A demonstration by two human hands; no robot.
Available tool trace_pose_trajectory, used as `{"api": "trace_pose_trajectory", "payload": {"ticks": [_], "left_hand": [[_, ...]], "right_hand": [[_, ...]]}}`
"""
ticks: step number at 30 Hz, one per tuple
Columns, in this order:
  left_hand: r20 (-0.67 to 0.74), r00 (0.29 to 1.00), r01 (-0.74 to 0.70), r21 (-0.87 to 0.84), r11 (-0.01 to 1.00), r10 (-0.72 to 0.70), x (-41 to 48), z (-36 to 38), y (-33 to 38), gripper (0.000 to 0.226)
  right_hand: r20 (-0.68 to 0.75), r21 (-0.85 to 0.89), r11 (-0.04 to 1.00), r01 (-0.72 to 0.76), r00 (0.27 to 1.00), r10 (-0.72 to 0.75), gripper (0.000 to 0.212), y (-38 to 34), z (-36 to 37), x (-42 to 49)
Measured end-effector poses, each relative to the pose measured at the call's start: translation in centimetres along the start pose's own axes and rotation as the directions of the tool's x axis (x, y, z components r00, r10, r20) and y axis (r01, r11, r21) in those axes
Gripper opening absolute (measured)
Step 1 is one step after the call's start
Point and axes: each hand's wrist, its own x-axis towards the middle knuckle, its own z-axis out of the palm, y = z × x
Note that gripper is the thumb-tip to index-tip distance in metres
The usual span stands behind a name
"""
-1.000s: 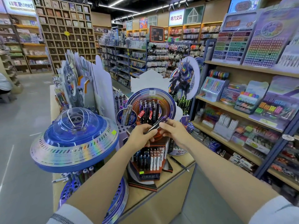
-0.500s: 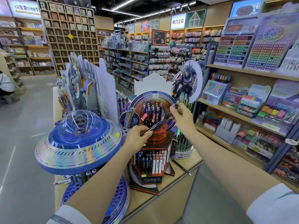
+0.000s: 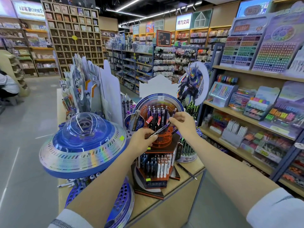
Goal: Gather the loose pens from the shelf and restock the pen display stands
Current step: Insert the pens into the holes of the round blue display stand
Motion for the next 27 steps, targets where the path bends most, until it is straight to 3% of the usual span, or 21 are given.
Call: {"api": "trace_pose_trajectory", "payload": {"ticks": [5, 7, 15, 19, 27], "left_hand": [[-0.009, 1.000, 0.003, -0.007, 1.000, -0.003, 0.0, 0.0, -0.1, 0.017], [-0.024, 1.000, -0.001, 0.002, 1.000, 0.001, 0.0, 0.0, -0.2, 0.017], [-0.033, 0.999, 0.001, -0.002, 1.000, -0.001, 0.2, 0.2, -0.4, 0.019], [-0.035, 0.999, 0.004, -0.019, 1.000, -0.005, 0.3, 0.3, -0.5, 0.020], [-0.028, 0.999, 0.031, -0.055, 0.998, -0.033, 0.4, 0.2, -0.4, 0.017]], "right_hand": [[0.083, -0.047, 0.994, 0.101, 0.992, -0.097, 0.007, 0.1, 0.1, -0.3], [0.091, -0.077, 0.989, 0.127, 0.989, -0.120, 0.012, 0.1, 0.1, -0.2], [0.015, -0.056, 0.993, 0.105, 0.994, -0.104, 0.011, 0.2, 0.1, -0.1], [0.109, -0.060, 0.992, 0.112, 0.988, -0.105, 0.012, 0.4, 0.3, 0.3], [0.079, -0.091, 0.990, 0.108, 0.992, -0.101, 0.008, 0.9, 0.9, 0.6]]}}
